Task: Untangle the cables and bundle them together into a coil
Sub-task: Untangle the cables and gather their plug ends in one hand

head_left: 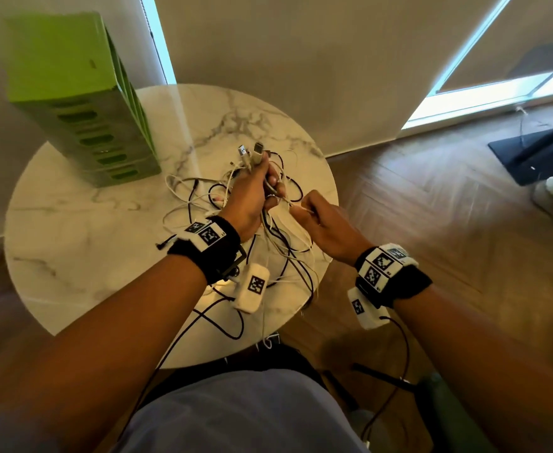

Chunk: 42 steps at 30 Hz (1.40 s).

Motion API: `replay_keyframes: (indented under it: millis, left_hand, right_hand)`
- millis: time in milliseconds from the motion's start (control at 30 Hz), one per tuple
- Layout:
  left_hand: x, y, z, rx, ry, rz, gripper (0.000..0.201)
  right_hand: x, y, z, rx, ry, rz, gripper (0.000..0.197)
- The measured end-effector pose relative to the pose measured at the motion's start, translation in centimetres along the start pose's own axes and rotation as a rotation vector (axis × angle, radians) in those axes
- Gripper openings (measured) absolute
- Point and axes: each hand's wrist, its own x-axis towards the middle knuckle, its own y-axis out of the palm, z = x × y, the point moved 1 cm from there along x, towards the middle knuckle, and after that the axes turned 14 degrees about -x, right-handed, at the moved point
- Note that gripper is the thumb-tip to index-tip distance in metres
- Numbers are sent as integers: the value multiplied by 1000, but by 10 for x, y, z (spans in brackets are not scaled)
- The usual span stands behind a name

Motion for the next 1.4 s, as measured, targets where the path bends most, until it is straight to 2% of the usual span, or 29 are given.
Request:
replay_keyframes:
  millis: [167,233,333,367,467,567,633,700,767,867,933,967,1033,1067,1100,1167,1233,1300,1400]
  left_hand:
    - [6,-17,-4,102,30,-89,41]
    - [7,-20,-8,18,4,-90,40]
    - [6,-24,-15,-58,-19,-18,42]
    - [5,-23,-15,-60,-29,6,42]
    - [2,-17,-14,-39,-54,48,42]
    - [4,-13,-14,5,-37,45,40]
    - [9,-15,-16,41,-19,17,41]
    - [15,-21,-19,66,-17,-33,43]
    - [20,-28,-22,72,-47,-53,45]
    - [24,-35,-26,44,-95,-41,45]
    - [24,-36,-30,3,-103,-23,45]
    - [24,-35,-31,-19,-112,-10,45]
    - [21,-32,-34,-45,-144,25,45]
    - [19,-30,-34,-47,-164,51,44]
    - [18,-27,-34,-49,-188,80,43]
    - [15,-20,-34,-66,-223,133,41]
    - [11,-14,-34,-76,-246,169,38]
    - [7,-9,-36,-61,-279,207,36]
    - [1,-5,-48,73,-325,288,36]
  right_hand:
    - [-6,-9,-13,-38,33,-129,30]
    - [-8,-9,-27,-65,137,-174,28]
    - [-12,-3,-50,-126,345,-151,19]
    - [-11,-1,-52,-143,375,-128,28]
    - [3,12,-31,-104,238,-41,62]
    - [18,27,7,80,123,10,71]
    - [22,32,26,179,95,-39,62]
    - [25,28,36,202,67,-184,40]
    - [26,18,29,209,63,-309,24]
    - [25,4,-1,185,86,-353,19]
    - [20,0,-30,76,141,-289,18]
    - [17,1,-46,28,192,-173,19]
    - [11,8,-72,-101,280,169,17]
    - [10,12,-77,-166,287,300,21]
    - [11,16,-78,-180,271,364,32]
    - [19,19,-60,-53,177,353,55]
    - [28,16,-23,112,59,312,66]
    - [39,18,13,175,-38,326,61]
    - [48,25,44,151,-101,373,37]
